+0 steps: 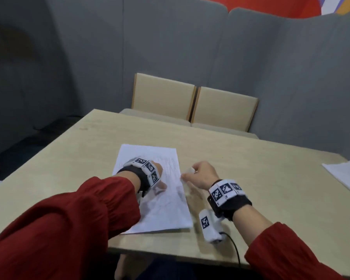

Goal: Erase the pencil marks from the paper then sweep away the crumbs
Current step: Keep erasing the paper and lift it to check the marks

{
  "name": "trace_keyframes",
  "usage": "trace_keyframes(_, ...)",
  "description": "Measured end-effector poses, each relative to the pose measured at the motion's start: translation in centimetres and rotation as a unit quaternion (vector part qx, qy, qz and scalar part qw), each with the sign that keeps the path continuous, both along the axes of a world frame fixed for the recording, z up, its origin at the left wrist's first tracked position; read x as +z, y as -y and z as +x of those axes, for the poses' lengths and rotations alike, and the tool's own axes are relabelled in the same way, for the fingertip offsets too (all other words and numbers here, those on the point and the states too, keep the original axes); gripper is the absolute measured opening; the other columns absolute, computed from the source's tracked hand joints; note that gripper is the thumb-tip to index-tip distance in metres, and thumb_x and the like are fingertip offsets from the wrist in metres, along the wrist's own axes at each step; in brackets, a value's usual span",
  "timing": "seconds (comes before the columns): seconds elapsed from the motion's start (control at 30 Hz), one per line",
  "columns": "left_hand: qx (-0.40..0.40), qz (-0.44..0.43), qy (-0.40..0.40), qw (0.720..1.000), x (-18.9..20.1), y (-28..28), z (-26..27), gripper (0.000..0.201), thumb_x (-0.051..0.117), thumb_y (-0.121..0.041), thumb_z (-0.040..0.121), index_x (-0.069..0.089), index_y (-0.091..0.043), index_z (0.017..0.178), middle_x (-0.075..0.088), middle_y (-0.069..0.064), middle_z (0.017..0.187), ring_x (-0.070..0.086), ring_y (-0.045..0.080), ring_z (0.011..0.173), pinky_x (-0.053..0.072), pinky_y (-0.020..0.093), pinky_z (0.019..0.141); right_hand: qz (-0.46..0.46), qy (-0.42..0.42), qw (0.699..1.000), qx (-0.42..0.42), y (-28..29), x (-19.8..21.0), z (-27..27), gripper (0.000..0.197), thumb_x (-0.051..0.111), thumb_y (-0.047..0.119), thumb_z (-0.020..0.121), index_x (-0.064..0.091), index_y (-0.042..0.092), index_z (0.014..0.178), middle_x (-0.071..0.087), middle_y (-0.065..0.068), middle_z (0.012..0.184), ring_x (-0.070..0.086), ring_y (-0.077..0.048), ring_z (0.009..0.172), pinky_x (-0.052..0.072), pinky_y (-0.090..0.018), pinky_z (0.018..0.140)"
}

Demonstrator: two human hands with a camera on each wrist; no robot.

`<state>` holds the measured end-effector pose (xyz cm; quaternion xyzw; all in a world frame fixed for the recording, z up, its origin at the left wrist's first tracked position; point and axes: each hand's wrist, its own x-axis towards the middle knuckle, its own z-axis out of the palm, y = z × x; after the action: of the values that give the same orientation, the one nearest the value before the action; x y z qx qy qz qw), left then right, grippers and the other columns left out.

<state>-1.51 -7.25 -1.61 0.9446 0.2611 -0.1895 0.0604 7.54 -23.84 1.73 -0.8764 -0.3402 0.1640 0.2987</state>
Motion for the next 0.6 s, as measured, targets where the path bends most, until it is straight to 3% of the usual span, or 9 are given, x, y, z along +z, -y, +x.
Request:
trace_keyframes(0.07,-0.020,0.020,0.028,0.999,0.5,0.1,0.2,0.090,0.047,-0.083,0.050,0.057,-0.019,0.113,0.063,0.005,0.119,0.061,0.030,0.106,0.050,0.045,0.092,0.003,0.010,1.000,-0.007,-0.3,0.4,1.2,0.018,0.076,0.016,0.071,0.059,0.010,0.067,0.056,-0.001,0.063,0.052,-0.015,0.058,0.041,-0.023,0.052)
trace_keyframes(0.13,-0.022,0.024,0.040,0.999,1.2,0.2,0.2,0.104,0.056,-0.085,0.049,0.050,-0.020,0.130,0.056,0.005,0.132,0.055,0.031,0.118,0.046,0.047,0.097,0.012,-0.022,1.000,0.004,-0.5,0.6,2.0,0.017,0.076,0.012,0.071,0.059,0.011,0.067,0.064,-0.006,0.069,0.060,-0.020,0.065,0.051,-0.032,0.062)
trace_keyframes(0.23,-0.035,0.024,0.017,0.999,2.0,1.7,-0.2,0.096,0.061,-0.085,0.053,0.053,-0.020,0.123,0.050,0.008,0.131,0.053,0.031,0.115,0.046,0.048,0.096,-0.026,-0.046,0.997,0.059,-1.2,0.4,1.9,0.009,0.060,0.012,0.087,0.055,0.013,0.080,0.070,-0.010,0.083,0.067,-0.027,0.078,0.055,-0.041,0.084)
trace_keyframes(0.27,-0.038,0.020,0.000,0.999,1.9,2.1,-0.3,0.100,0.061,-0.085,0.055,0.050,-0.020,0.130,0.044,0.010,0.140,0.049,0.033,0.123,0.043,0.050,0.100,-0.061,-0.025,0.995,0.073,-1.5,0.4,1.7,0.008,0.052,0.015,0.092,0.052,0.011,0.085,0.069,-0.014,0.094,0.065,-0.029,0.086,0.052,-0.039,0.087)
trace_keyframes(0.33,-0.039,0.001,-0.033,0.999,1.6,2.7,-0.3,0.113,0.062,-0.083,0.062,0.026,-0.024,0.151,0.017,0.007,0.160,0.027,0.032,0.143,0.030,0.054,0.111,-0.136,0.038,0.987,0.081,-1.7,0.2,1.6,0.021,0.040,0.021,0.099,0.050,0.004,0.108,0.060,-0.019,0.116,0.058,-0.031,0.102,0.044,-0.032,0.082)
trace_keyframes(0.4,-0.045,-0.009,-0.042,0.998,1.6,3.3,0.1,0.114,0.065,-0.076,0.067,0.012,-0.028,0.155,-0.002,0.004,0.163,0.017,0.032,0.147,0.025,0.054,0.114,-0.175,0.063,0.978,0.093,-1.6,0.1,1.8,0.033,0.038,0.025,0.101,0.042,0.000,0.122,0.056,-0.019,0.119,0.053,-0.027,0.097,0.038,-0.030,0.075)
trace_keyframes(0.5,-0.065,-0.035,-0.024,0.997,1.5,3.9,0.7,0.106,0.072,-0.062,0.072,0.013,-0.032,0.155,-0.009,0.002,0.163,0.017,0.034,0.146,0.028,0.050,0.114,-0.215,0.087,0.965,0.127,-1.3,-0.4,2.2,0.018,0.045,0.027,0.099,0.050,0.011,0.102,0.060,-0.010,0.103,0.051,-0.023,0.088,0.037,-0.027,0.072)
trace_keyframes(0.6,-0.078,-0.034,-0.053,0.995,0.9,4.0,0.9,0.120,0.066,-0.074,0.068,-0.004,-0.029,0.155,-0.016,-0.001,0.162,-0.002,0.032,0.149,0.014,0.052,0.119,-0.212,0.104,0.961,0.141,-1.1,-0.8,2.2,0.027,0.052,0.034,0.096,0.063,0.010,0.102,0.063,-0.007,0.096,0.056,-0.024,0.089,0.042,-0.027,0.073)
